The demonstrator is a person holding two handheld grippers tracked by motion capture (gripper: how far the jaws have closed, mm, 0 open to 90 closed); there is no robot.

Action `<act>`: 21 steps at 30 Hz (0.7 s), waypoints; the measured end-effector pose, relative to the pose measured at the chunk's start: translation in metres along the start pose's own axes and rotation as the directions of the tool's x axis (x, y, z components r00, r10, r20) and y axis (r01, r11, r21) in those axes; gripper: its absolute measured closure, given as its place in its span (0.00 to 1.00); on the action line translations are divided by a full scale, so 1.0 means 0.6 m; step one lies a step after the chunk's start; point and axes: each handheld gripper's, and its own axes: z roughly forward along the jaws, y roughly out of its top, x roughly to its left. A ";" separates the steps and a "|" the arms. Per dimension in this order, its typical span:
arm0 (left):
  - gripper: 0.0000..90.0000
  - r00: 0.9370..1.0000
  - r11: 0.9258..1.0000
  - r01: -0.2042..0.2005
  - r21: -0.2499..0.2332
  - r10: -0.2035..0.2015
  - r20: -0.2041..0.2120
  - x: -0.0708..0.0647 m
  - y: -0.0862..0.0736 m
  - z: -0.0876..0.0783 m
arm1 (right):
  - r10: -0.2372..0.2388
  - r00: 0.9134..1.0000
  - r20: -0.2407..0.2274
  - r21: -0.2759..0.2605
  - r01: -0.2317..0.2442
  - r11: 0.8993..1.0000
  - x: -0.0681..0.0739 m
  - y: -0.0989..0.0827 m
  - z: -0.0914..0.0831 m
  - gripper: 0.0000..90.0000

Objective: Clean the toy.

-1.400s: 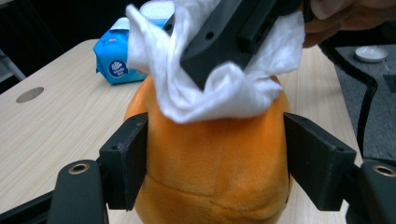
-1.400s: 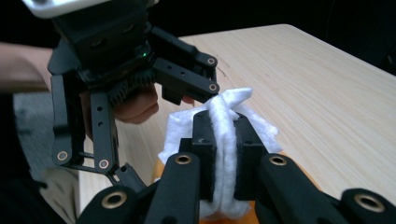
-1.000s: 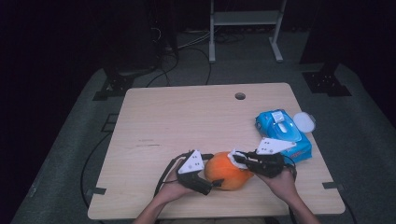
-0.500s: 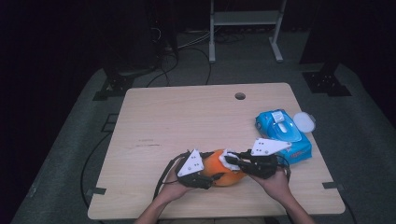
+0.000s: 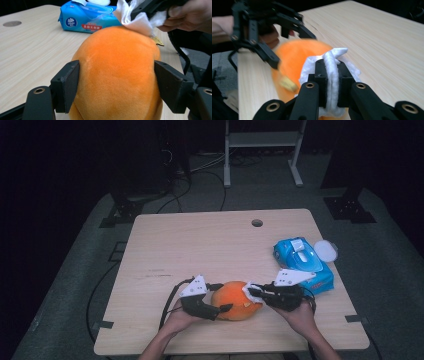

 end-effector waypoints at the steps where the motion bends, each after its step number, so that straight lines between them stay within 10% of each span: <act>1: 0.24 1.000 1.000 0.013 -0.003 -0.013 0.006 0.003 -0.001 -0.001 | 0.009 1.000 0.014 0.014 -0.009 1.000 -0.008 -0.008 -0.005 0.90; 9: 0.19 1.000 1.000 -0.020 0.013 0.020 0.000 -0.005 0.001 0.006 | -0.003 1.000 -0.010 -0.008 0.003 1.000 0.007 0.004 0.004 0.90; 15: 0.04 0.998 0.996 0.066 0.060 -0.066 -0.005 0.004 0.003 0.002 | -0.002 1.000 -0.021 0.005 0.002 1.000 0.002 -0.002 0.001 0.90; 21: 0.26 1.000 0.997 0.006 0.076 -0.004 -0.017 -0.006 0.007 0.010 | -0.005 1.000 -0.015 0.005 0.005 1.000 0.007 -0.001 0.002 0.90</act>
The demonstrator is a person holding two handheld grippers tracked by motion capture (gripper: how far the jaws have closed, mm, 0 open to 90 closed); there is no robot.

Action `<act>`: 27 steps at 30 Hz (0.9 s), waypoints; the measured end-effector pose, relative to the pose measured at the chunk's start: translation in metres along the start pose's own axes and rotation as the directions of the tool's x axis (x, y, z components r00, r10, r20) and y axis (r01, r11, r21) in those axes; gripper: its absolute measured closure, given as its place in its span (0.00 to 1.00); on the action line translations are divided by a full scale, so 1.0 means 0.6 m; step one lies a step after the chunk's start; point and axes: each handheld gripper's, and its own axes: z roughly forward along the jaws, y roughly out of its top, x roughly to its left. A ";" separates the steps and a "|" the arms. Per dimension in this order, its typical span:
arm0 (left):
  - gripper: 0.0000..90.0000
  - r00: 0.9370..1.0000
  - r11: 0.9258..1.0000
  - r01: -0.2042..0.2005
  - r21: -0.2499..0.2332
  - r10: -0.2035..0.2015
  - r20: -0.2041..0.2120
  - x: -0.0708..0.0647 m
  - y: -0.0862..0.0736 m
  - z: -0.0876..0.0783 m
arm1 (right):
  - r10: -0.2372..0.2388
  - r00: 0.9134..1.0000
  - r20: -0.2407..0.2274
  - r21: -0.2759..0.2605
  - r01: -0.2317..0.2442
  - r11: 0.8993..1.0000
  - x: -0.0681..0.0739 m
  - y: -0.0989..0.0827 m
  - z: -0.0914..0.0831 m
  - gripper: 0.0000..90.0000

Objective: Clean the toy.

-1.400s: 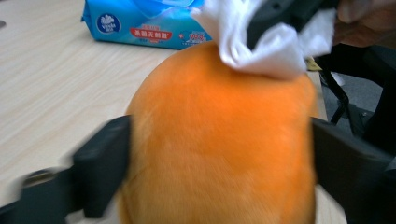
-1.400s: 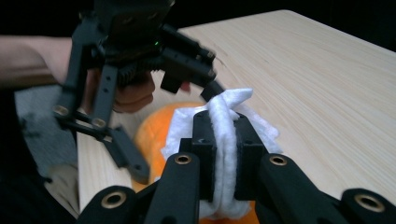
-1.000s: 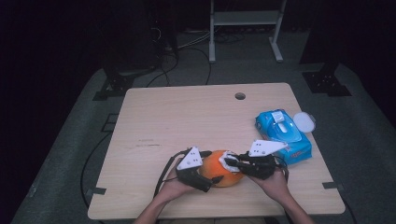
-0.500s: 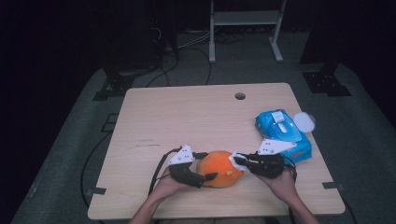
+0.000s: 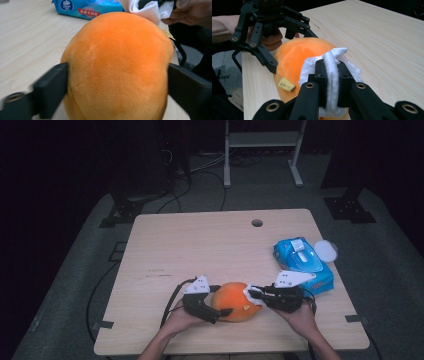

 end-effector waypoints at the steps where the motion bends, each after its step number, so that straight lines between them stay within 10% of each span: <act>1: 0.30 0.997 0.997 -0.070 -0.040 0.069 -0.046 -0.006 0.008 -0.002 | -0.009 1.000 0.006 -0.018 0.009 1.000 0.002 0.007 -0.002 0.90; 5: 0.29 0.976 0.983 -0.186 -0.015 0.182 -0.120 -0.024 0.009 0.013 | -0.027 1.000 0.002 -0.025 0.027 0.999 0.005 0.016 0.002 0.90; 8: 0.13 0.984 0.989 -0.149 0.003 0.149 -0.095 -0.018 0.005 0.013 | -0.032 0.999 -0.006 -0.002 0.032 0.999 0.008 0.008 0.010 0.90; 11: 0.05 1.000 1.000 0.016 -0.023 -0.016 -0.020 -0.002 0.006 0.011 | -0.031 0.999 -0.035 0.009 0.032 0.999 0.017 0.008 0.020 0.90; 20: 0.23 0.999 0.999 -0.038 -0.010 0.038 -0.026 0.002 -0.007 -0.002 | -0.028 0.999 0.028 0.023 0.028 0.999 -0.001 -0.003 0.002 0.90; 27: 0.16 1.000 1.000 0.020 -0.016 -0.020 0.012 0.008 -0.001 -0.003 | -0.009 0.999 0.050 0.031 0.008 0.999 -0.006 -0.012 0.001 0.90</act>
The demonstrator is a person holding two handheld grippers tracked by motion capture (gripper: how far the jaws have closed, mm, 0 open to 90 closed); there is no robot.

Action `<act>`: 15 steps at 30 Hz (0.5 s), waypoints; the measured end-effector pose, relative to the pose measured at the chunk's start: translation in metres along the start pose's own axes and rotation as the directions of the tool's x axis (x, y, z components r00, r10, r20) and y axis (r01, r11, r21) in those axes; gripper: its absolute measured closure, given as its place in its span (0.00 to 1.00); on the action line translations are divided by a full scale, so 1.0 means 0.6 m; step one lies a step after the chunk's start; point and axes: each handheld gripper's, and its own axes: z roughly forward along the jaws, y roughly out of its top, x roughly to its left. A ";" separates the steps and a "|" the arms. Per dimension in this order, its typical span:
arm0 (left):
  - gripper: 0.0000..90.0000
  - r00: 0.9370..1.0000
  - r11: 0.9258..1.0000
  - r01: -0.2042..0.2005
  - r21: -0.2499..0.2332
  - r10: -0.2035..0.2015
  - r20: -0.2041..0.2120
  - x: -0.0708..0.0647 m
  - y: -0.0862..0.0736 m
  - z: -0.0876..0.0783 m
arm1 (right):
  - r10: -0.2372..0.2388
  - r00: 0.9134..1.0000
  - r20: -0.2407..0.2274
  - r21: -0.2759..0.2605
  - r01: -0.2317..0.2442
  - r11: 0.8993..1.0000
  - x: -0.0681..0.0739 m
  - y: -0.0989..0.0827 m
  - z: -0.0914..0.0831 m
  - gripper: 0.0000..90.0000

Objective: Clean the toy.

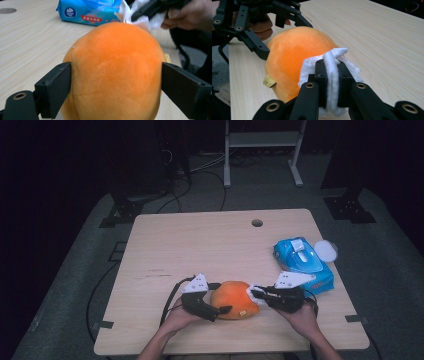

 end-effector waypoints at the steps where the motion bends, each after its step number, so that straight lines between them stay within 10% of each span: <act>1: 0.19 1.000 1.000 0.000 0.000 0.000 0.000 0.000 0.000 0.000 | 0.000 1.000 0.000 0.000 0.000 1.000 0.000 0.000 0.000 0.90; 9: 0.24 0.998 0.999 -0.053 0.006 0.053 -0.016 -0.003 -0.006 -0.002 | -0.039 0.997 -0.062 -0.041 0.037 0.998 0.026 0.019 0.013 0.90; 15: 0.23 0.999 0.999 -0.038 0.001 0.038 -0.013 0.004 -0.010 -0.006 | 0.030 0.999 -0.030 -0.004 -0.030 1.000 -0.007 -0.008 -0.001 0.90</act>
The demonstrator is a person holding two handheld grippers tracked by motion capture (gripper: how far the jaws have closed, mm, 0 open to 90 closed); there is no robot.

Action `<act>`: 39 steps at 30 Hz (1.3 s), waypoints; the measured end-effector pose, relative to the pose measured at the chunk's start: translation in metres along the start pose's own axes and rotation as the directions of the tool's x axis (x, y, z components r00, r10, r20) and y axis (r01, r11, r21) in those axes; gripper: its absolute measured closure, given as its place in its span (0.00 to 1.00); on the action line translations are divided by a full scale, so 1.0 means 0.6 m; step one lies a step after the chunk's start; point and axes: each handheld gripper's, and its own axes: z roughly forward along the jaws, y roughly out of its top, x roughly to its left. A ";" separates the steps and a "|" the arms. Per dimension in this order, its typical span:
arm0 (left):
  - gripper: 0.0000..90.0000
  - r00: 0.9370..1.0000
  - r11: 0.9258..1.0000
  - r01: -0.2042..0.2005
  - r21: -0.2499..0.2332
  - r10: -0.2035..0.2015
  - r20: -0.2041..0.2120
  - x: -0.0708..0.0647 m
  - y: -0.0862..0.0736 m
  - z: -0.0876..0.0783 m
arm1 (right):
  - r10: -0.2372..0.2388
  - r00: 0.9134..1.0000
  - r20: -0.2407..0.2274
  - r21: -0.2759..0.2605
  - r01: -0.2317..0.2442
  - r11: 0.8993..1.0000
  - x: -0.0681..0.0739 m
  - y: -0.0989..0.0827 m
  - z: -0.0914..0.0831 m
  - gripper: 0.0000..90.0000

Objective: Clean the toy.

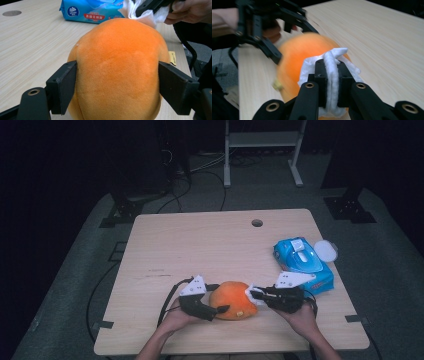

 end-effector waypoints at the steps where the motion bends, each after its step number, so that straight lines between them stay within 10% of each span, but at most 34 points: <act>1: 0.23 1.000 1.000 -0.004 -0.002 0.004 -0.001 0.000 0.001 0.002 | 0.007 1.000 -0.002 0.001 -0.007 1.000 -0.001 -0.001 -0.001 0.90; 8: 0.23 1.000 1.000 -0.019 -0.001 0.019 -0.011 -0.003 0.002 0.005 | -0.030 0.997 -0.065 -0.040 0.027 0.999 0.027 0.019 0.012 0.90; 23: 0.20 0.997 0.997 -0.071 0.033 0.071 -0.002 -0.012 0.005 0.005 | -0.025 1.000 -0.012 0.003 0.025 1.000 0.014 0.014 0.008 0.90; 27: 0.06 0.998 0.998 0.045 0.049 -0.047 0.031 0.002 0.010 0.006 | -0.005 1.000 -0.021 0.002 0.005 1.000 0.007 0.006 0.004 0.90; 30: 0.14 0.998 0.997 0.050 0.061 -0.052 0.028 0.002 0.006 0.010 | 0.005 1.000 -0.025 -0.004 -0.005 1.000 0.007 0.007 0.003 0.90; 34: 0.33 1.000 0.999 -0.022 0.038 0.023 -0.010 -0.010 0.013 0.007 | 0.007 0.999 -0.053 -0.040 -0.009 0.999 0.017 0.020 0.008 0.90; 35: 0.36 0.992 0.994 -0.109 0.003 0.109 -0.059 -0.023 0.023 0.005 | -0.012 0.998 -0.068 -0.066 0.007 0.998 0.025 0.031 0.013 0.90; 39: 0.37 0.970 0.979 -0.203 0.000 0.201 -0.138 -0.033 0.025 0.007 | -0.035 0.999 -0.036 -0.066 0.033 0.997 0.025 0.034 0.012 0.90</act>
